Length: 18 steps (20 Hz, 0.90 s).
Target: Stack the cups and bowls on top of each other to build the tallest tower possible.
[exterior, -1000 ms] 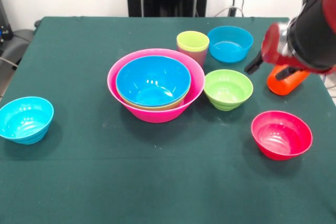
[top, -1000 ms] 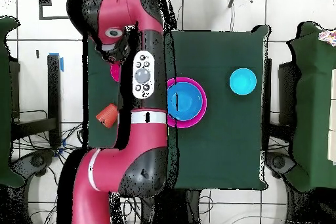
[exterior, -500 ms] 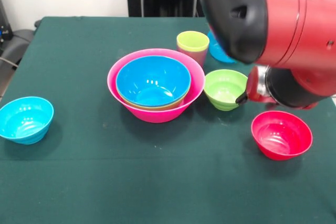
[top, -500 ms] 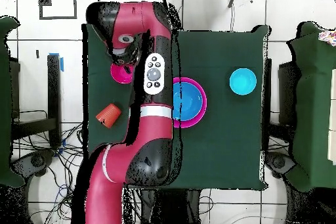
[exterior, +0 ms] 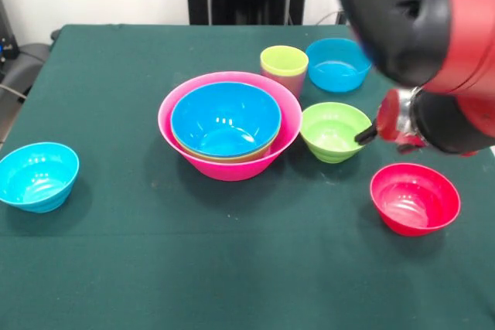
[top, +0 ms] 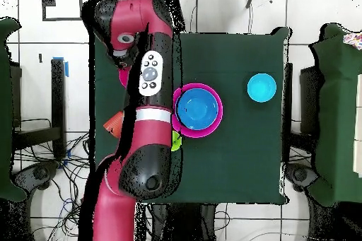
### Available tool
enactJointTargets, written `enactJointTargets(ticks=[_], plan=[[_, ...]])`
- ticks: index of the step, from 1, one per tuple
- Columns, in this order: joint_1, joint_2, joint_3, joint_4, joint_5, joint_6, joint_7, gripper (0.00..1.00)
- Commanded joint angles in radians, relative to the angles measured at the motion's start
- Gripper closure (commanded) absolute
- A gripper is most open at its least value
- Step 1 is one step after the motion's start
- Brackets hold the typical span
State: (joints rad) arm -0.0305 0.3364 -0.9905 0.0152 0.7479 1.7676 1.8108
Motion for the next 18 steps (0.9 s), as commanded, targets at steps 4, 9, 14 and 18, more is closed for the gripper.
enactJointTargets(ticks=[4, 9, 14, 18], plan=[[-0.065, -0.089, -0.452, -0.045, 0.309, 0.12, 0.102, 0.0], [-0.116, -0.102, -0.753, -0.044, 0.573, 0.158, 0.053, 0.0], [-0.13, -0.081, -0.833, -0.022, 0.682, 0.12, 0.027, 0.0], [-0.114, -0.048, -0.792, 0.003, 0.695, 0.065, 0.061, 0.0]])
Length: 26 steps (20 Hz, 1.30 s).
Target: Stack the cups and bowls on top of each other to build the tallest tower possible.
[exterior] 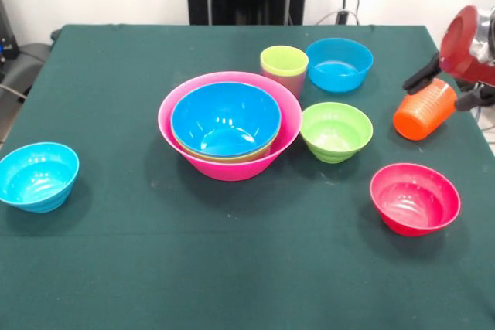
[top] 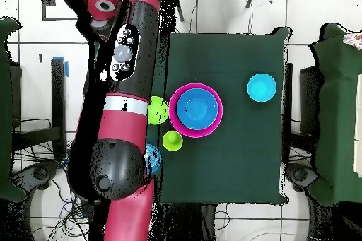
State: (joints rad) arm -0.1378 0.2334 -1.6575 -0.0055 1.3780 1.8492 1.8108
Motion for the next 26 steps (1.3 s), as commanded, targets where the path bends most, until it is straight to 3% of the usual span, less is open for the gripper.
enactJointTargets(ticks=[1, 6, 14, 19, 26], plan=[[0.001, 0.066, -0.108, 0.031, 0.059, -0.042, 0.069, 0.0], [0.046, 0.137, 0.053, 0.075, -0.005, -0.238, 0.074, 0.0], [0.076, 0.157, 0.159, 0.104, -0.077, -0.438, 0.019, 0.0], [0.086, 0.154, 0.191, 0.113, -0.122, -0.497, -0.005, 0.0], [0.095, 0.145, 0.207, 0.127, -0.147, -0.473, 0.016, 0.0]])
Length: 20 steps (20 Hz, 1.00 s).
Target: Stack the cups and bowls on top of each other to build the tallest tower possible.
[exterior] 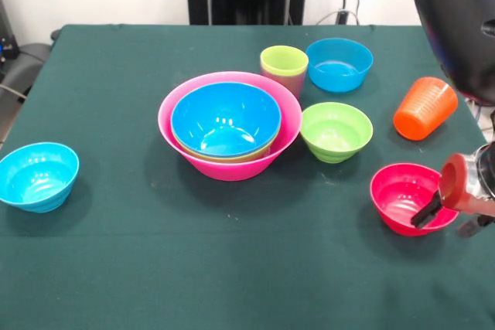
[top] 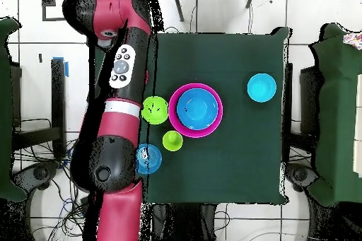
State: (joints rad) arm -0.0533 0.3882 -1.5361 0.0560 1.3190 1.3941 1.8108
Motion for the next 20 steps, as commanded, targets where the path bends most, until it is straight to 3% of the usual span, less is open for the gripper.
enactJointTargets(ticks=[1, 7, 12, 20], plan=[[0.016, -0.013, 0.1, 0.074, -0.098, -0.019, 0.015, 0.0], [0.027, -0.046, 0.141, 0.099, -0.151, 0.005, 0.003, 0.0], [0.083, -0.092, 0.217, 0.18, -0.235, 0.008, 0.008, 0.0], [0.121, -0.124, 0.233, 0.217, -0.281, 0.044, 0.061, 0.0]])
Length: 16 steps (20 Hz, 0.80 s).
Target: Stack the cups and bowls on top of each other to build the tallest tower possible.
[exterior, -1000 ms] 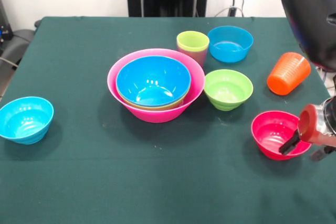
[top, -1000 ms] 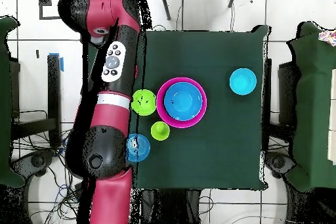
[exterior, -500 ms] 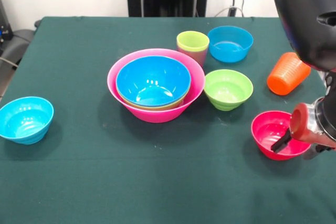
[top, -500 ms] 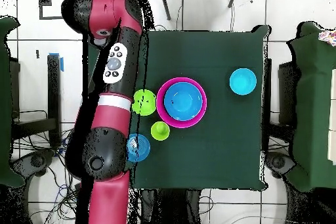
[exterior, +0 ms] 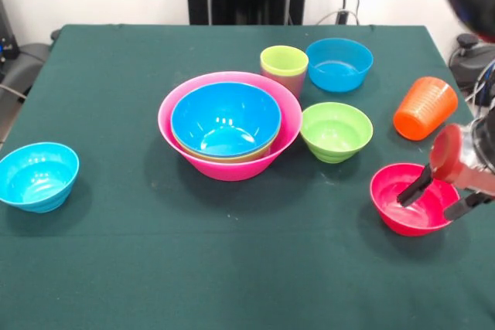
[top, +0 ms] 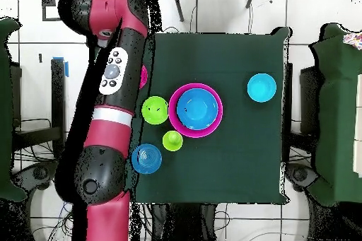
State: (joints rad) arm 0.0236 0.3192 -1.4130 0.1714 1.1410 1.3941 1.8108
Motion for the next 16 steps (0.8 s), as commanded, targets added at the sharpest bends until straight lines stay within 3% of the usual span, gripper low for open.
enactJointTargets(ticks=[1, 8, 16], plan=[[0.057, -0.064, 0.12, 0.122, -0.116, 0.046, 0.065, 0.0], [0.132, -0.116, 0.19, 0.25, -0.193, 0.029, 0.071, 0.0], [0.191, -0.186, 0.312, 0.416, -0.279, -0.013, -0.001, 0.0]])
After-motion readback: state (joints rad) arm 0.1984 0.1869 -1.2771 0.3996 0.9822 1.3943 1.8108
